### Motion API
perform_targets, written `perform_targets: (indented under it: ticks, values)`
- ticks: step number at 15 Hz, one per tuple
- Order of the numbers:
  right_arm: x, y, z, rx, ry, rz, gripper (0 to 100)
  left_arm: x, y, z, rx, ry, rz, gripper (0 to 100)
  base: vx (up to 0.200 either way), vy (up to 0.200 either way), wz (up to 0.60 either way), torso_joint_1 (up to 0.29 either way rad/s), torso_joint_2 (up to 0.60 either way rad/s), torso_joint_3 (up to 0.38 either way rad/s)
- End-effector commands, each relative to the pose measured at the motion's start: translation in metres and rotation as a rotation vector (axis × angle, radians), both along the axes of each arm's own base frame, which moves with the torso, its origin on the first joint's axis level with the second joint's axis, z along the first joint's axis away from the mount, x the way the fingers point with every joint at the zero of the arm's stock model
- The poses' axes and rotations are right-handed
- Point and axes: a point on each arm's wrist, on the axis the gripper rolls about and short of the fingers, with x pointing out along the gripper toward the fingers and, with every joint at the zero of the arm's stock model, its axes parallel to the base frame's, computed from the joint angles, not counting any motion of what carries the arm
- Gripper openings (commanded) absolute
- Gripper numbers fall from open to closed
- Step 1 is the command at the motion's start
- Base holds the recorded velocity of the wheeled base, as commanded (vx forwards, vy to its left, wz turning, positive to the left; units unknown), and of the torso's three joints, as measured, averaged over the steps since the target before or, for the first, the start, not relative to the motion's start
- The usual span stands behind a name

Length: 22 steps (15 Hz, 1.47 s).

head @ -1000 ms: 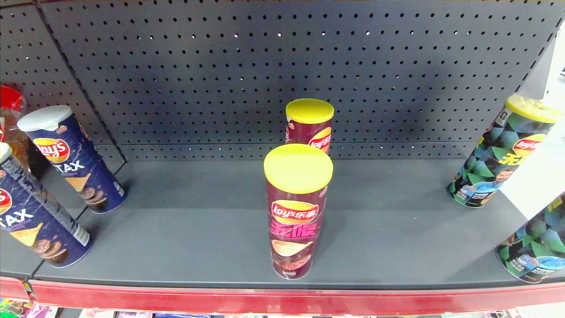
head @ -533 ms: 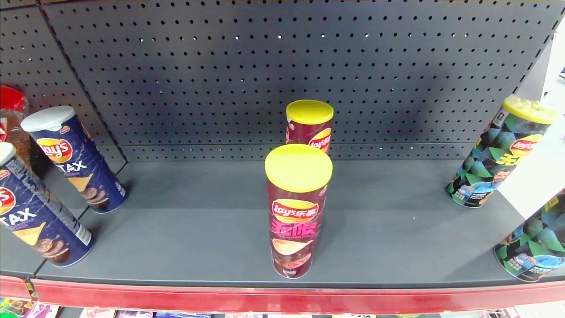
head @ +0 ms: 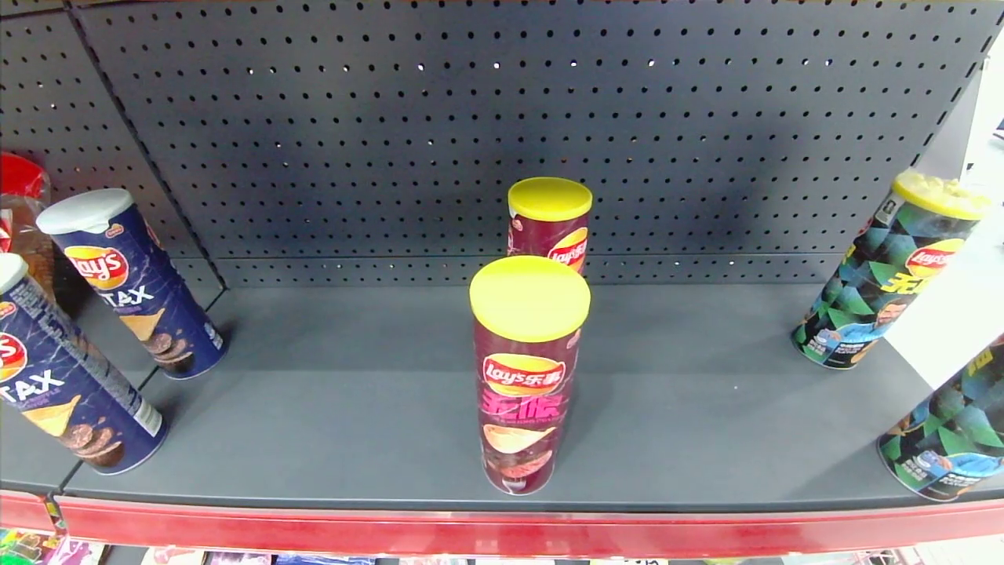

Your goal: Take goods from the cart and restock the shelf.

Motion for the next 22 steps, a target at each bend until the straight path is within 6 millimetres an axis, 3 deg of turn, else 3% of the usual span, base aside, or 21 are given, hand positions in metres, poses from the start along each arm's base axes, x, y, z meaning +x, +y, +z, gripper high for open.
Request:
perform_targets:
  ticks: [1,4,22]
  values:
    - [-0.0001,0.0000,0.0000,0.000,-0.001,0.001,100,0.0001,0.0000,0.0000,0.000,0.001,0.000,100,0.000,0.000,0.00,0.000,0.00,0.000]
    - [0.0000,0.0000,0.0000,0.000,-0.001,-0.001,100,0.0001,0.0000,0.0000,0.000,0.001,0.000,100,0.000,0.000,-0.60,0.004,0.00,0.005]
    - [0.0000,-0.0001,0.0000,0.000,-0.001,-0.002,100,0.0001,0.0000,0.0000,0.004,0.002,-0.001,100,0.000,0.000,0.00,0.000,0.00,0.000]
